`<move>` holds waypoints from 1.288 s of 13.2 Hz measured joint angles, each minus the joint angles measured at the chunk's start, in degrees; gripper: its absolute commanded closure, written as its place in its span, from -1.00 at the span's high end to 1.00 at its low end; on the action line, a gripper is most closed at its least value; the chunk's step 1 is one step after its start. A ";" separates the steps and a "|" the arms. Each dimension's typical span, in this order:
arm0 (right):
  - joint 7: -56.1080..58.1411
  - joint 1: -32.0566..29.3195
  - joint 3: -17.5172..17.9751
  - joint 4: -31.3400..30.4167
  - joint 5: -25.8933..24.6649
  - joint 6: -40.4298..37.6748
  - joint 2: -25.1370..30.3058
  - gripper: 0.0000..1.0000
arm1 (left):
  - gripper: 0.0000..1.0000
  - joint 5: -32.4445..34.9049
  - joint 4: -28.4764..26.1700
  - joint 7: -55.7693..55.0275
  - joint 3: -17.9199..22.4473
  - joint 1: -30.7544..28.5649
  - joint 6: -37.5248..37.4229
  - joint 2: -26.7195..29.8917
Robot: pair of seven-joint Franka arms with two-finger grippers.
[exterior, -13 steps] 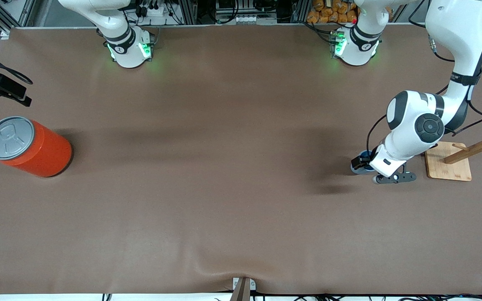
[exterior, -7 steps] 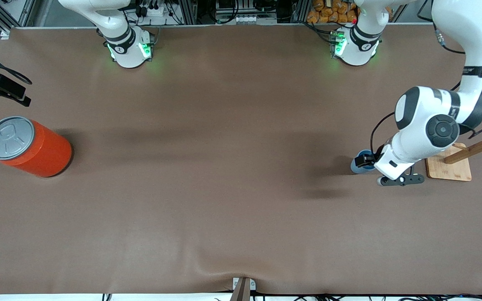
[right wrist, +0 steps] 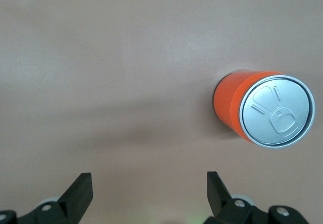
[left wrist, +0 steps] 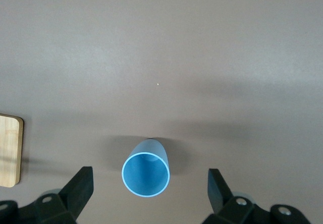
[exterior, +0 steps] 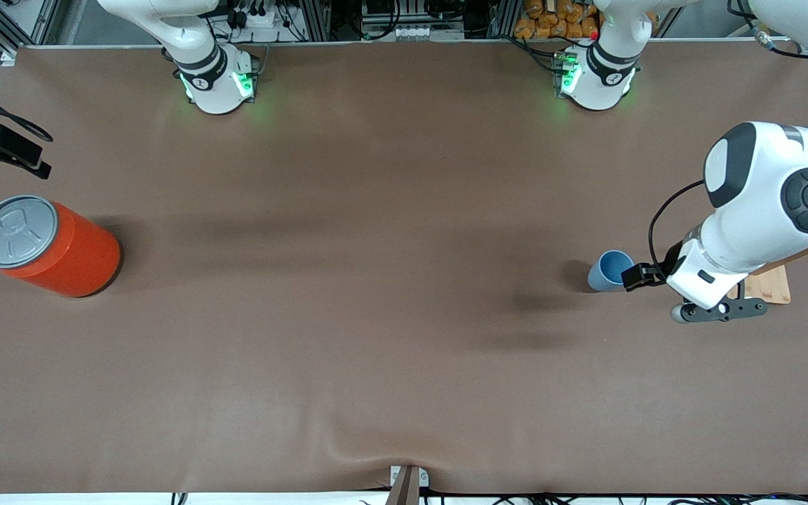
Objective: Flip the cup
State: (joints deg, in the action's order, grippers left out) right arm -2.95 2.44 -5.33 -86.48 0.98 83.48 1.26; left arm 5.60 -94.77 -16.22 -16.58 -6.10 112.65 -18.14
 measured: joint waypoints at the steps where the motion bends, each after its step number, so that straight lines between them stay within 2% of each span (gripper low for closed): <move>1: 0.00 0.00 -0.01 0.00 0.00 0.00 0.00 1.00 | 1.00 0.00 0.45 0.00 0.00 0.02 0.00 0.00; 6: 0.00 0.00 -0.19 0.00 0.00 0.00 0.00 1.00 | 1.00 0.00 1.97 0.57 -0.02 0.05 -0.15 0.13; 9: 0.00 0.00 -0.29 0.00 0.00 0.01 0.00 1.00 | 1.00 0.00 2.85 4.50 0.92 0.22 -4.37 2.22; 14: 0.00 -0.03 -0.40 0.00 0.00 0.01 0.00 1.00 | 1.00 -2.68 3.17 11.60 10.01 5.60 -11.73 9.60; 17: 0.00 -0.06 -0.43 0.00 0.00 0.01 0.00 1.00 | 1.00 -2.85 3.18 12.89 12.08 6.35 -14.50 12.91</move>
State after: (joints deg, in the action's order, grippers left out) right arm -2.95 2.39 -5.76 -86.48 0.98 83.49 1.26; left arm 2.75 -91.59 -3.33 -4.50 0.25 98.15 -5.22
